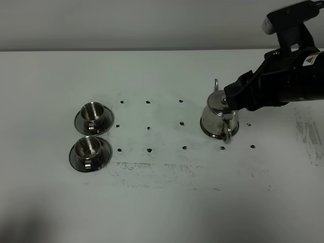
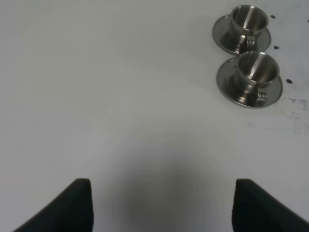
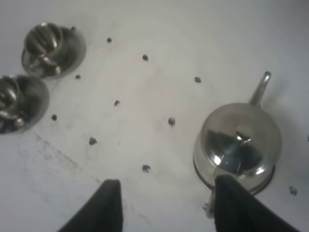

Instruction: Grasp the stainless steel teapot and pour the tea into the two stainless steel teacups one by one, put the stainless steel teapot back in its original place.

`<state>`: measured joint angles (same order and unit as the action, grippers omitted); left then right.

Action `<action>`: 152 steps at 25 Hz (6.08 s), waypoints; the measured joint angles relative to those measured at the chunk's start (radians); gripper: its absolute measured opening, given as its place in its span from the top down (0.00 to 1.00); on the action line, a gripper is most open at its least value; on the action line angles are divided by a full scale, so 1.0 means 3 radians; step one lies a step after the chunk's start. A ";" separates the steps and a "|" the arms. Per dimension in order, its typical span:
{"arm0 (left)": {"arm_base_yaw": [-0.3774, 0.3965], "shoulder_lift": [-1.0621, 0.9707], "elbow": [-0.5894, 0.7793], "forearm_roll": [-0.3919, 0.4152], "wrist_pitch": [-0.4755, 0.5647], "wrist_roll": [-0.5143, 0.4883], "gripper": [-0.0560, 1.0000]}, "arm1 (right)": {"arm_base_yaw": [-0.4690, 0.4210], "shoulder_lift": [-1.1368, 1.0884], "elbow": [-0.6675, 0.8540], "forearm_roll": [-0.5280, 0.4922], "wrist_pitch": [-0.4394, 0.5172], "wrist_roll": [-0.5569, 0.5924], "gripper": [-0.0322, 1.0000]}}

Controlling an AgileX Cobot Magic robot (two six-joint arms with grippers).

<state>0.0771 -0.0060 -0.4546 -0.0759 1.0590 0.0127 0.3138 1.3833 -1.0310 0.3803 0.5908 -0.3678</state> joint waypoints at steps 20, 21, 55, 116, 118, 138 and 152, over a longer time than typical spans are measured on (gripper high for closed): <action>0.0004 0.0000 0.0000 0.0000 0.0000 -0.0003 0.39 | 0.0344 0.0829 0.0062 -0.1512 -0.0210 0.1991 0.50; 0.0004 0.0000 0.0000 0.0000 0.0000 -0.0003 0.39 | 0.0344 0.0890 0.0055 -0.1526 -0.0211 0.1991 0.50; 0.0004 0.0000 0.0000 0.0000 0.0000 -0.0003 0.39 | 0.0134 0.1325 -0.0031 -0.2087 -0.0011 0.1897 0.49; 0.0004 0.0000 0.0000 0.0000 0.0000 -0.0003 0.39 | -0.0081 0.1911 -0.1013 -0.1268 0.0590 0.0593 0.49; 0.0004 0.0000 0.0000 0.0000 0.0000 -0.0003 0.39 | -0.0081 0.1926 -0.1013 -0.1268 0.0586 0.0593 0.49; 0.0004 0.0000 0.0000 0.0000 0.0000 -0.0003 0.39 | -0.0081 0.1975 -0.1013 -0.1268 0.0519 0.0445 0.57; 0.0004 0.0000 0.0000 0.0000 0.0000 -0.0003 0.39 | -0.0084 0.1975 -0.1013 -0.1216 0.0504 0.0277 0.79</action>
<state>0.0782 -0.0060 -0.4546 -0.0759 1.0590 0.0118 0.2885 1.9757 -1.3350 0.0157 0.7421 -0.2846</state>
